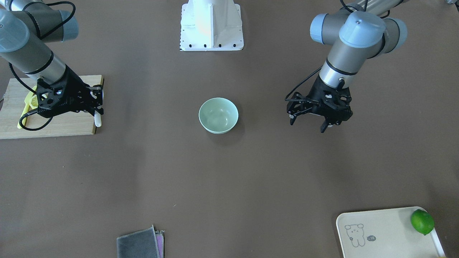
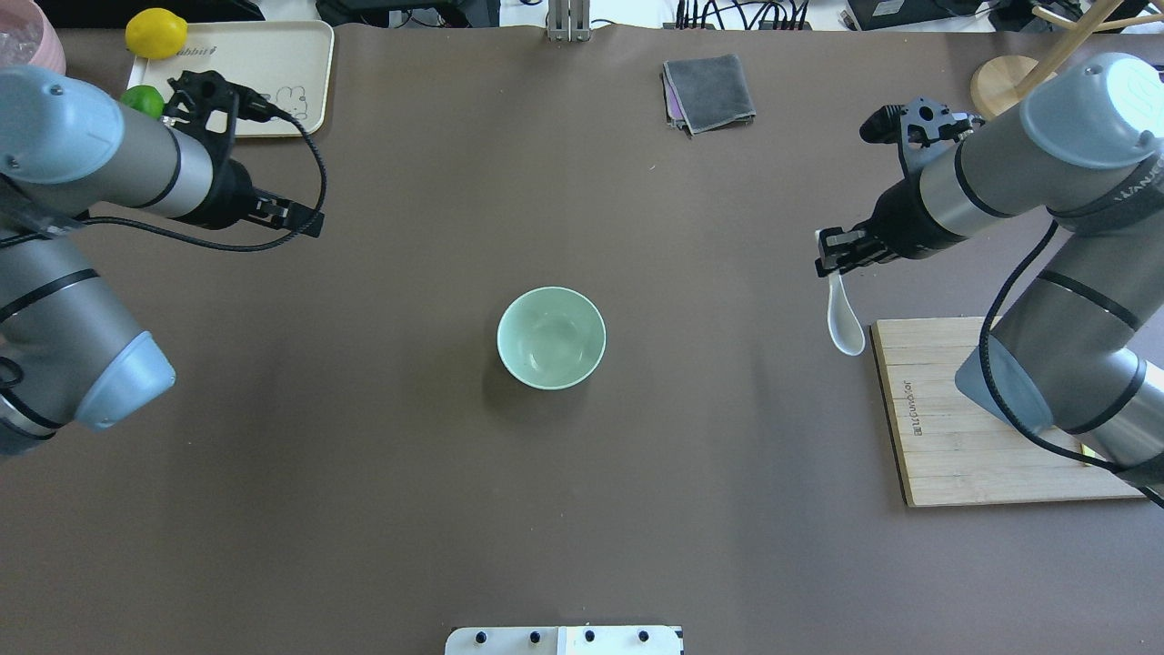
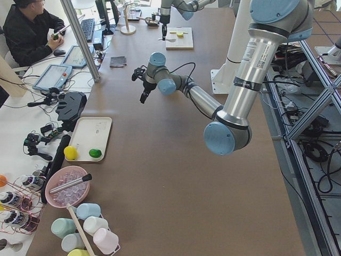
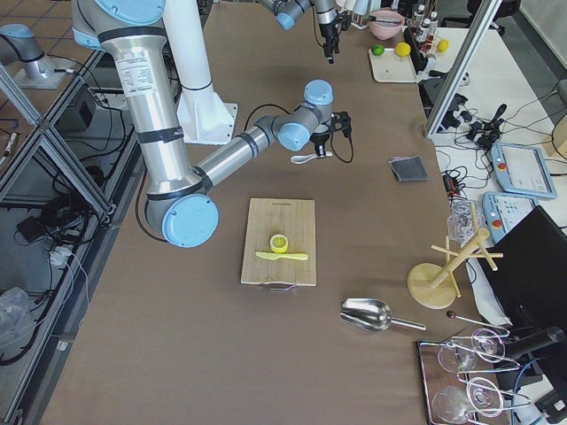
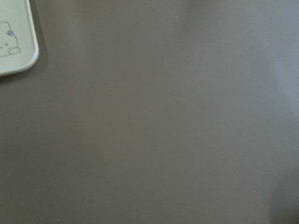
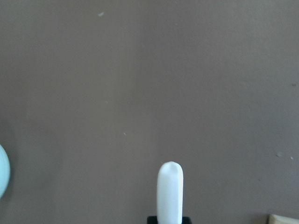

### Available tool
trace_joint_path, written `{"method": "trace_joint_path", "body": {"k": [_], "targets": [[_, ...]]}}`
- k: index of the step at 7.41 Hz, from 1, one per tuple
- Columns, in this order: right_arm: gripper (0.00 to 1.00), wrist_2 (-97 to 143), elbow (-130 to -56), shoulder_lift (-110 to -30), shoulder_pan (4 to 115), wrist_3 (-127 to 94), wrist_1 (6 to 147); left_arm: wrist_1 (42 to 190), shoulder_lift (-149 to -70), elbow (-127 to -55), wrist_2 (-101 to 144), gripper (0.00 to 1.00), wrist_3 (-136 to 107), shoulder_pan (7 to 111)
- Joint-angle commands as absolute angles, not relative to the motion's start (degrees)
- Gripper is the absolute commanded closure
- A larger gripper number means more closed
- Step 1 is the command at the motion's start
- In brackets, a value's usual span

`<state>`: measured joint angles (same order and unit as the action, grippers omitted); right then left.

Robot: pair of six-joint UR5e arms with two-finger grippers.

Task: Place spoon in bowl
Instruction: 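Carry the white spoon with the right gripper over the bowl and lower it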

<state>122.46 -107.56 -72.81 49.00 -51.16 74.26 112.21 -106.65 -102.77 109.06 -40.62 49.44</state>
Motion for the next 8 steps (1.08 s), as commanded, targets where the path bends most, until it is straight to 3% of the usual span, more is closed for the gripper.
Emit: {"method": "trace_joint_path", "body": {"k": [1,4,8], "targets": [[1.00,115.61,-104.87,-65.34,46.51,-53.61,74.18,124.13,-96.11,-101.79,108.81,0.02,-39.20,54.30],[1.00,107.25,-93.81,-51.98,40.45,-53.97,73.66,125.34,-88.44,-100.20,109.42,0.02,-32.99,60.10],[1.00,99.62,-92.90,-47.20,33.86,-58.44,73.13,124.98,-88.24,-96.60,109.42,0.02,-32.78,62.13]]}}
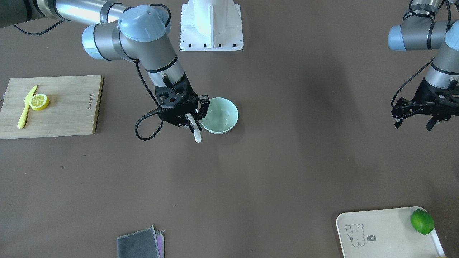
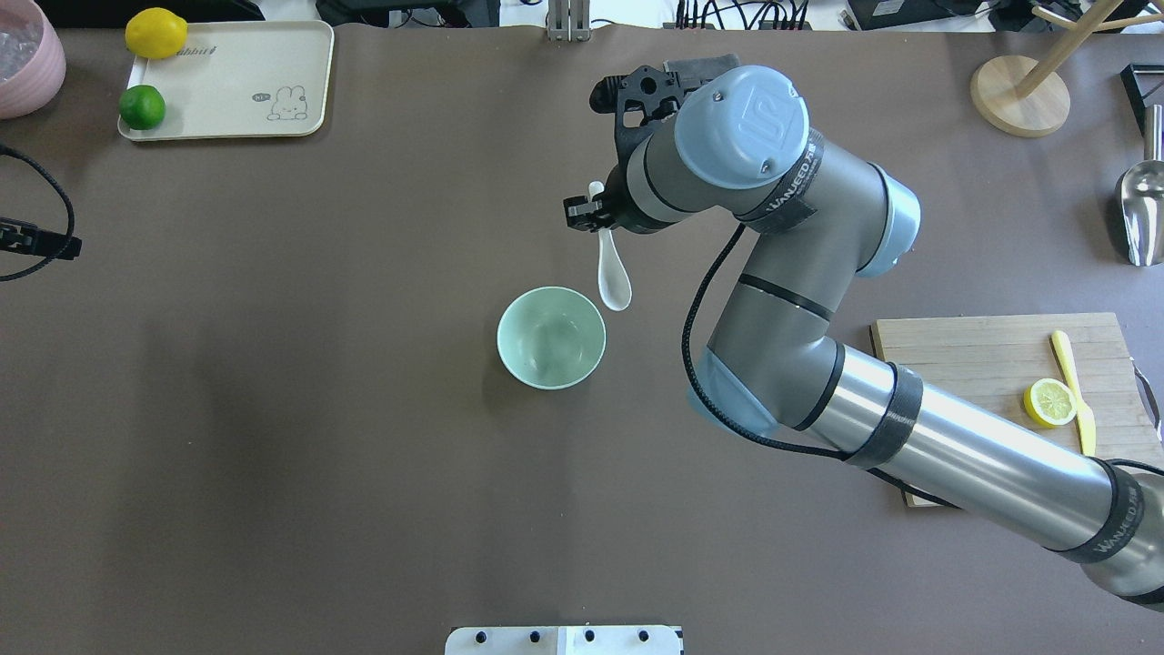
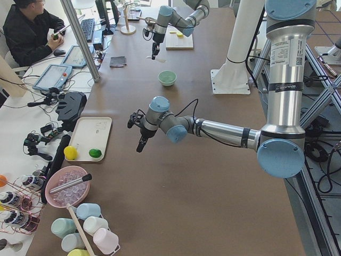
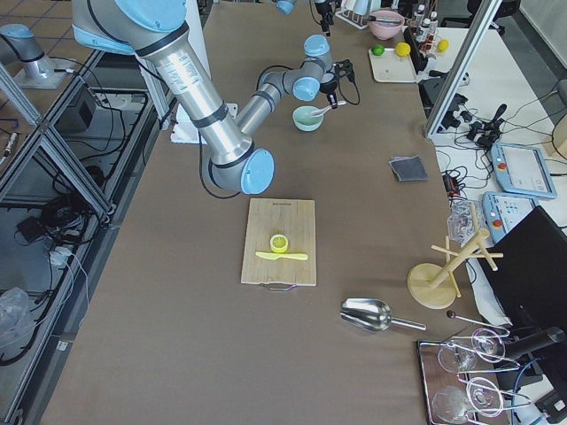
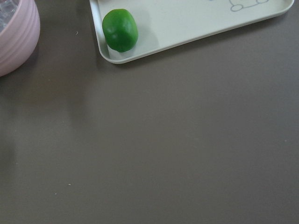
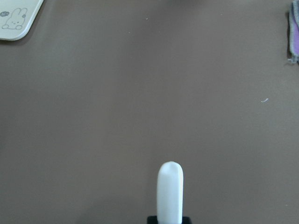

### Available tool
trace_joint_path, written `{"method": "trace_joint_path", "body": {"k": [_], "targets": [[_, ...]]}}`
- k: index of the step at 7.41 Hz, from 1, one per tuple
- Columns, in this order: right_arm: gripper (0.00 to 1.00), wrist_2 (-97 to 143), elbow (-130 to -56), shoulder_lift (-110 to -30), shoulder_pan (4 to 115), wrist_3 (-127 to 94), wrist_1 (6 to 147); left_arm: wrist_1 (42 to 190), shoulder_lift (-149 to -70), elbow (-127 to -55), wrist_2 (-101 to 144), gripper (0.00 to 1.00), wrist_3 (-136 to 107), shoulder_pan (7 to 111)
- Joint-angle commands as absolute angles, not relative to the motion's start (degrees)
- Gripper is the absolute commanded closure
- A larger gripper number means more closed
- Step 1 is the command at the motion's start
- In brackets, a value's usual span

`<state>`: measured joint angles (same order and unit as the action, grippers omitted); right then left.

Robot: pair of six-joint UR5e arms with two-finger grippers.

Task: Place spoon in bowl
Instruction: 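Carry the white spoon with the right gripper over the bowl and lower it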

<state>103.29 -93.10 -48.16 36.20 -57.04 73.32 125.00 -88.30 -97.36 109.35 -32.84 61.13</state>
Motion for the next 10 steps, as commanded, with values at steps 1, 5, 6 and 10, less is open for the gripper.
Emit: {"method": "trace_joint_path", "body": {"k": [1,5,6,10], "targets": [[1.00,97.58,-91.77,-46.76,32.97,-58.97,73.04,124.98,-88.59,-96.07,109.42,0.02,-32.78,62.49],[1.00,92.90,-85.78,-46.32,28.05,-62.48,65.92,124.98,-89.30,-95.62,111.44,0.02,-32.78,62.58],[1.00,91.07,-85.78,-46.23,26.30,-62.93,65.57,124.98,-89.21,-95.54,111.36,0.02,-32.78,62.58],[0.00,89.04,-84.99,-44.21,25.74,-64.78,66.27,124.98,-89.21,-95.36,111.45,0.02,-32.78,62.49]]}}
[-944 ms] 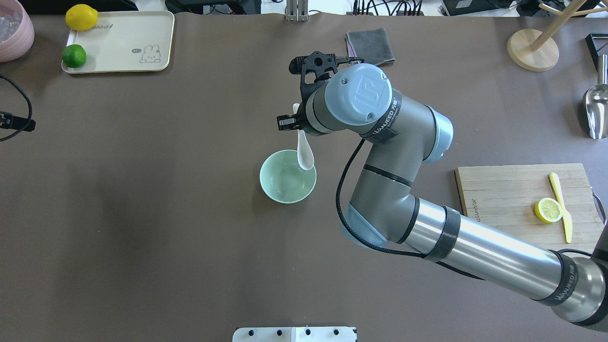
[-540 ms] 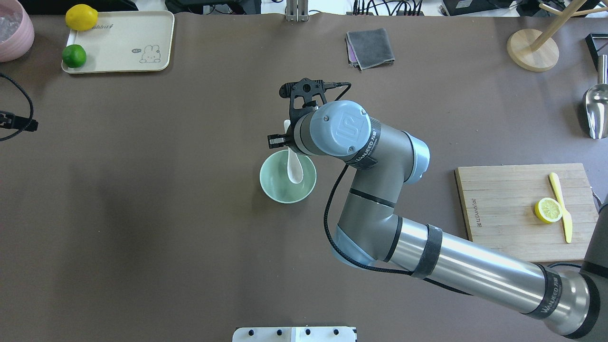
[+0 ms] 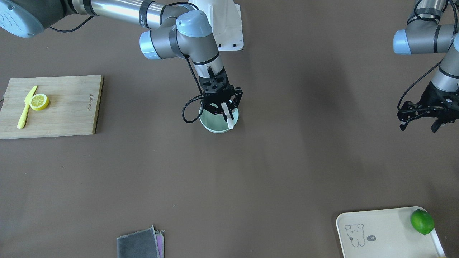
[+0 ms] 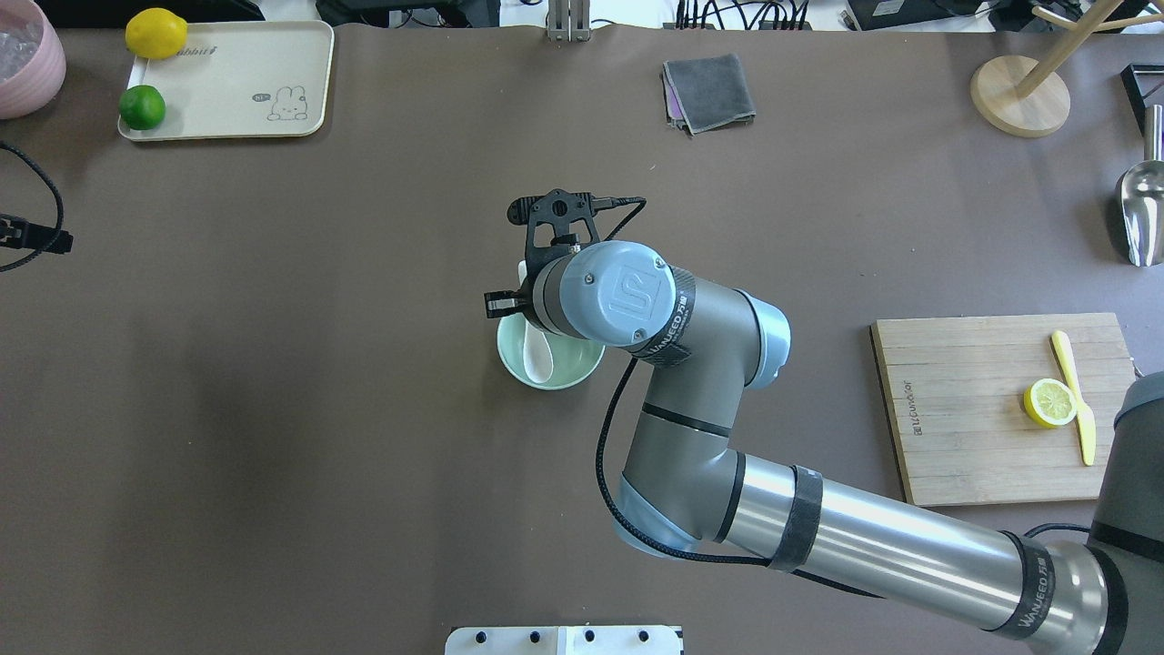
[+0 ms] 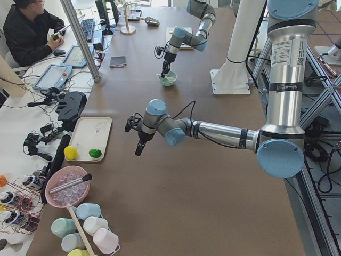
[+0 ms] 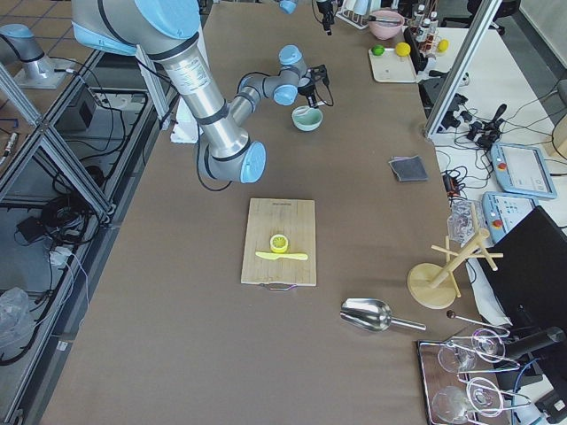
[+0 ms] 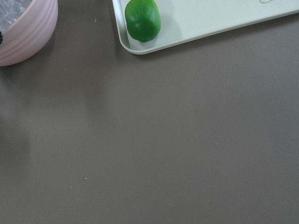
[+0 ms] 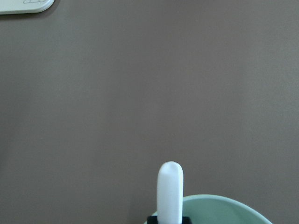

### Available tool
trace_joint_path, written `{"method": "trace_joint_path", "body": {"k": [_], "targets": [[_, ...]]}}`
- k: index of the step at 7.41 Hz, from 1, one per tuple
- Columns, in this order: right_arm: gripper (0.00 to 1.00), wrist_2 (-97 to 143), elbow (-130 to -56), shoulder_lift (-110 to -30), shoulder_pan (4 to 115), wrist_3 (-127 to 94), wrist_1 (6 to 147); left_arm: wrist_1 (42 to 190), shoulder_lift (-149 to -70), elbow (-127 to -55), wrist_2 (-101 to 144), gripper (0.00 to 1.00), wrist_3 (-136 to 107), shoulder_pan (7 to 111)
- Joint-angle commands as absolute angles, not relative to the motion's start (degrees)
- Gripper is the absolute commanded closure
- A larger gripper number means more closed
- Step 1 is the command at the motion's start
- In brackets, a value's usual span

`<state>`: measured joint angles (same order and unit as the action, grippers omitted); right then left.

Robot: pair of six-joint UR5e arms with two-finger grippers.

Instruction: Place spoon in bowl

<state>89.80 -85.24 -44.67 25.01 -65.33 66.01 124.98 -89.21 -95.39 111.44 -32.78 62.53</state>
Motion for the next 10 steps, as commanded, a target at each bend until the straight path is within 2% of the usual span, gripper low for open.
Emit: {"method": "trace_joint_path", "body": {"k": [1,3,5,8,10], "targets": [[0.00,89.47,-84.99,-43.69,27.58,-64.17,66.27,124.98,-89.21,-95.36,111.53,0.02,-32.78,62.49],[0.00,96.10,-84.90,-43.94,33.54,-61.62,67.14,125.16,-89.12,-95.54,111.71,0.02,-32.78,62.49],[0.00,114.00,-86.73,-46.73,45.29,-51.56,74.58,125.16,-88.86,-96.58,114.23,0.02,-32.09,63.01],[0.00,125.02,-97.79,-63.30,61.18,-24.46,90.74,117.20,-84.74,-99.74,120.23,0.02,-13.79,74.85],[0.00,128.31,-98.44,-76.85,70.71,-5.18,91.93,105.78,-85.51,-100.37,126.19,0.02,-7.05,87.23]]}}
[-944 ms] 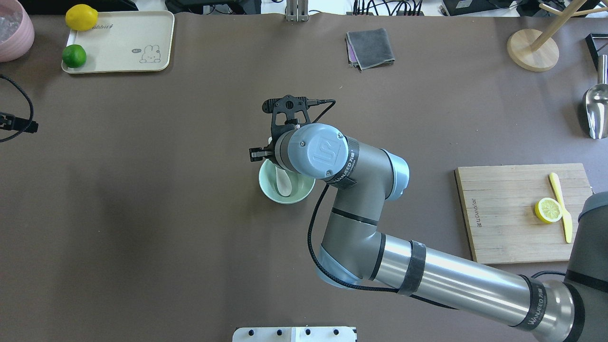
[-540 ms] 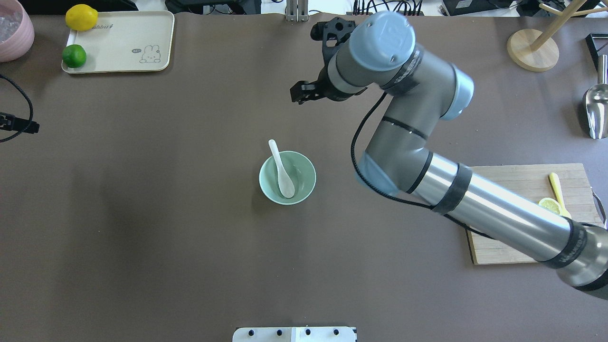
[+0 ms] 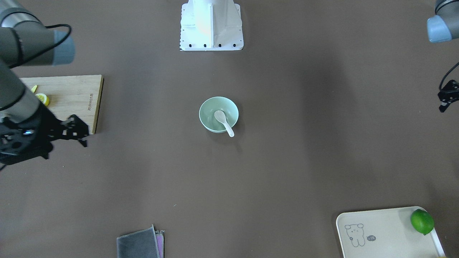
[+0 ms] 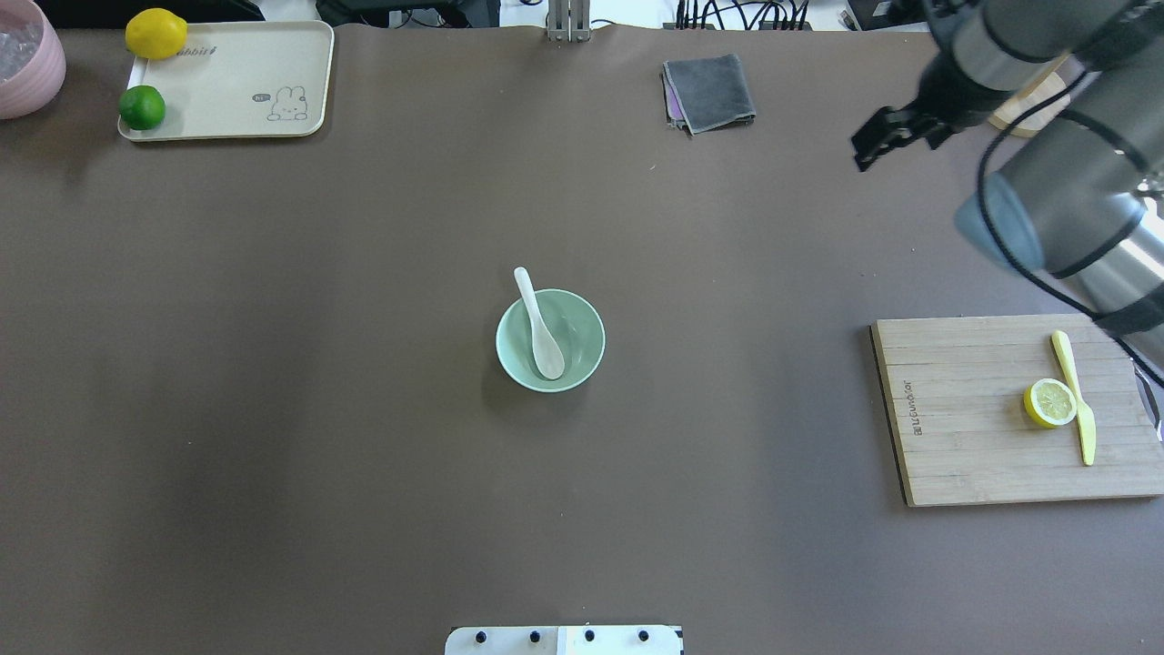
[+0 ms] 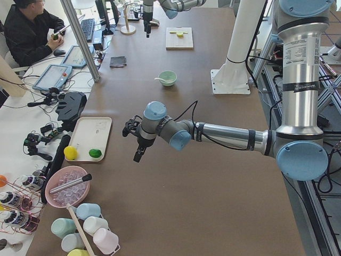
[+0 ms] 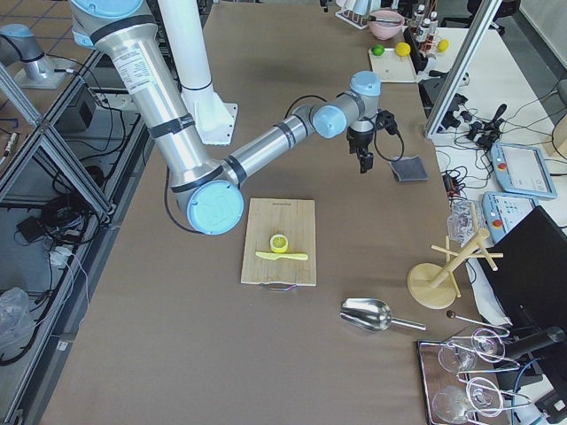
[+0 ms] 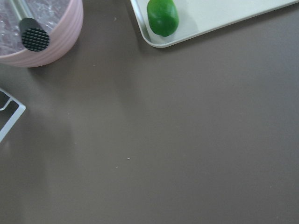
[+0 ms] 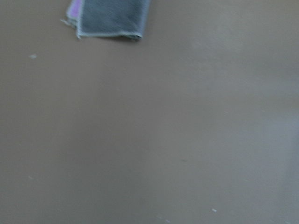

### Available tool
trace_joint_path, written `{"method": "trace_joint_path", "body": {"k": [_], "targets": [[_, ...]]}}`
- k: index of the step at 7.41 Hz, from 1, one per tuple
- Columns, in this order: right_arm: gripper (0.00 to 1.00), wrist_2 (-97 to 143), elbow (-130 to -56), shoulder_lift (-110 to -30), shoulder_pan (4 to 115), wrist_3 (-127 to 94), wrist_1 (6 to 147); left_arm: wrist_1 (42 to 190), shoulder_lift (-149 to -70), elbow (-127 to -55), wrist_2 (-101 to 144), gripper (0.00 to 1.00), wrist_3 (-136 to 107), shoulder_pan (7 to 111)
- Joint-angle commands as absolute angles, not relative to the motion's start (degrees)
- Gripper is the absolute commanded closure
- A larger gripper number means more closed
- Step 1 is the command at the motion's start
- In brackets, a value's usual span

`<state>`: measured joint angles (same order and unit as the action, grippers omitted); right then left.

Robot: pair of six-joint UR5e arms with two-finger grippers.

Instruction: Place spoon in bowl

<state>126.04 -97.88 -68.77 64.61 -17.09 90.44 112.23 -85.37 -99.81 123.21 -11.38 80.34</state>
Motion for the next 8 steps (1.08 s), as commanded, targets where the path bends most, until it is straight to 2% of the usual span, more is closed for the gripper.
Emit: {"method": "trace_joint_path", "body": {"k": [1,4,8], "targets": [[0.00,132.58,-98.52,-81.52,74.75,-4.23,91.85,103.47,-85.26,-100.28,127.78,0.02,-6.16,90.06],[0.00,138.69,-98.35,-93.05,84.71,-3.52,91.23,102.56,-81.84,-100.02,133.15,0.02,-6.15,92.28],[0.00,138.43,-96.77,-95.71,89.21,-3.69,91.23,102.57,-81.56,-99.93,133.07,0.02,-6.15,92.29]]}}
